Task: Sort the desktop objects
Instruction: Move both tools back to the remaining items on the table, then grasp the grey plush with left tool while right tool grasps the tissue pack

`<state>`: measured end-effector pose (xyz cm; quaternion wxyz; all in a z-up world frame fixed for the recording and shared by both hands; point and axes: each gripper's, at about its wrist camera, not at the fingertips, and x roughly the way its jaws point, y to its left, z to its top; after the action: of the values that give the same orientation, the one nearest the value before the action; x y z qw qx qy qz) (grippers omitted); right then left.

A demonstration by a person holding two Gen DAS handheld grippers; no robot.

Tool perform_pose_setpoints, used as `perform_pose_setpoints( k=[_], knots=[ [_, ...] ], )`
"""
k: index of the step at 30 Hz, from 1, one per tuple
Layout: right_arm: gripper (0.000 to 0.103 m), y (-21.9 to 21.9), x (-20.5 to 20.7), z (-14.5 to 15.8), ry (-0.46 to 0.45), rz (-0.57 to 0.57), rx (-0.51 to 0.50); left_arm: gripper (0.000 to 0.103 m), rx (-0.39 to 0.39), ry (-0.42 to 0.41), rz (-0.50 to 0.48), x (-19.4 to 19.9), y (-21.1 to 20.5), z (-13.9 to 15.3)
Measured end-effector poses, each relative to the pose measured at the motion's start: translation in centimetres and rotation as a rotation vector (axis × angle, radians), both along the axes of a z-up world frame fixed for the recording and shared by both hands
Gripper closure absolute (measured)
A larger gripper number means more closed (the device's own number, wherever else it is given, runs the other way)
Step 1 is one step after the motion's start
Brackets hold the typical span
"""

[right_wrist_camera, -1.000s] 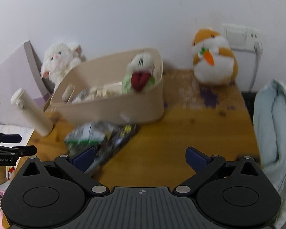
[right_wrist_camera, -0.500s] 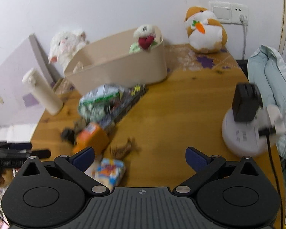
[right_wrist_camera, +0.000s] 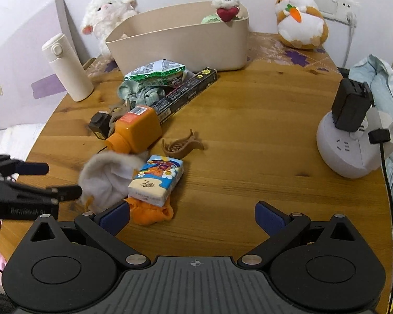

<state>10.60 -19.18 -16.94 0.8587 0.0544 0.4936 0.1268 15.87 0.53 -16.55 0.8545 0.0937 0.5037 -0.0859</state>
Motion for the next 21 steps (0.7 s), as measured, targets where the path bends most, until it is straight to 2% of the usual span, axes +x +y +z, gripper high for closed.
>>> perform_pose_setpoints(
  k=[3,7,9,15,20,21],
  knots=[
    [0.003,0.2,0.2,-0.3,0.017,0.001,0.050,0.024,-0.022,0.013,0.021,0.1,0.2,-0.1],
    [0.013,1.6,1.0,-1.1,0.055,0.047,0.026,0.024,-0.049,0.024,0.048,0.5,0.8,-0.4],
    [0.014,2.2,1.6,-1.3,0.063,0.071,0.010,0.024,-0.068,0.041,0.054,0.8,1.0,-0.8],
    [0.015,2.6,4.4,-1.8,0.111,0.020,0.026,0.025,-0.109,0.070,0.062,1.9,0.7,-1.7],
    [0.020,3.0,6.3,-2.8,0.159,-0.008,-0.021,0.025,-0.139,0.092,0.080,3.2,0.6,-2.4],
    [0.023,3.1,6.7,-3.1,0.174,-0.012,-0.035,0.025,-0.141,0.099,0.078,3.5,0.5,-2.6]
  ],
)
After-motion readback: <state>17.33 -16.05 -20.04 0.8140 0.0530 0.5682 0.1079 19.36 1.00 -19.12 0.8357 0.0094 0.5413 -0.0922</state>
